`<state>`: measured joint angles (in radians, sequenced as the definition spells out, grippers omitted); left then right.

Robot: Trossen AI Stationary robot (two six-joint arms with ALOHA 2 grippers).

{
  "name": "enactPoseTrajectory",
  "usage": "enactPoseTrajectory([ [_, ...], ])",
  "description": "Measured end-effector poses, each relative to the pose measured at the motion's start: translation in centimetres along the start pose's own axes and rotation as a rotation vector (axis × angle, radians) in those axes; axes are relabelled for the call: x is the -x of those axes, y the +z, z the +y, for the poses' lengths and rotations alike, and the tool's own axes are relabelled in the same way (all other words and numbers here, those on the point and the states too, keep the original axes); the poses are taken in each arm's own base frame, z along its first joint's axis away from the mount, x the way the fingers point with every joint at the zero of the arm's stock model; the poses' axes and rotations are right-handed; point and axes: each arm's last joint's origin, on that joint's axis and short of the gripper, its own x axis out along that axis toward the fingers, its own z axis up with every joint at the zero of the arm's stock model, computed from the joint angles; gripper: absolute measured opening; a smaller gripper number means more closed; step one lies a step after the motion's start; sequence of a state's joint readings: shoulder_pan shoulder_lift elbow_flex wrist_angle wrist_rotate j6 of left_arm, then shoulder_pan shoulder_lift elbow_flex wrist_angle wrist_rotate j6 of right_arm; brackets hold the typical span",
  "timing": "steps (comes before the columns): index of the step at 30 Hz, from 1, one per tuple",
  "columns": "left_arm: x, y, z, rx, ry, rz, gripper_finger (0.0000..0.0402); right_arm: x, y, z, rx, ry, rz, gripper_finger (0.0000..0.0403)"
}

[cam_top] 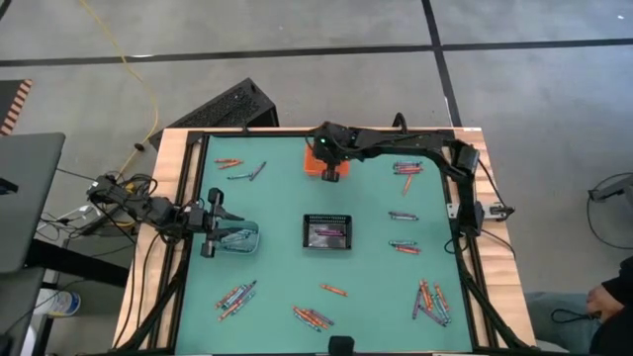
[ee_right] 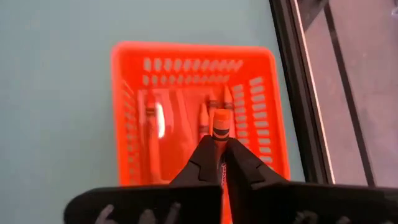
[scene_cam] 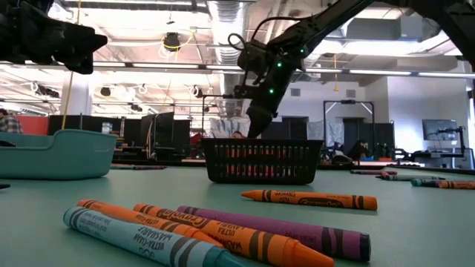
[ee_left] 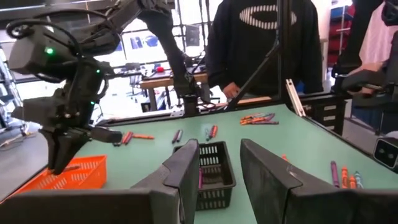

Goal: Sort crayons
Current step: Put the orange crayon into the orange bin, then put the blue crayon into the light blue bin

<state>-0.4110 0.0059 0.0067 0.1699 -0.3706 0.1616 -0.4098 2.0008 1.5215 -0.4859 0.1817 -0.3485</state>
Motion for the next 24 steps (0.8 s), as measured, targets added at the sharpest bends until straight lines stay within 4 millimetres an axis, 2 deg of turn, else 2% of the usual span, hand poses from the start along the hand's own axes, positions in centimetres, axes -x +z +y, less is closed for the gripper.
enactPoseTrajectory([
  [8,0.0,0.0,0.0,-0.003,0.0,-0.001,0.0106,0.0,-0.3,-0.4,-0.006,0.004,0.027,0.0056],
  [18,0.0,0.0,0.0,-0.001,-0.007,-0.002,0.0106,0.3,0.0,0.2,0.002,0.011,0.022,0.0061],
  [21,0.0,0.0,0.0,0.0,-0.007,-0.003,0.0106,1.3,0.0,0.8,0.02,0.034,0.047,0.0061],
  [24,0.0,0.0,0.0,0.0,-0.007,-0.002,0.0106,3.7,0.0,1.2,0.009,0.102,0.052,0.0061],
])
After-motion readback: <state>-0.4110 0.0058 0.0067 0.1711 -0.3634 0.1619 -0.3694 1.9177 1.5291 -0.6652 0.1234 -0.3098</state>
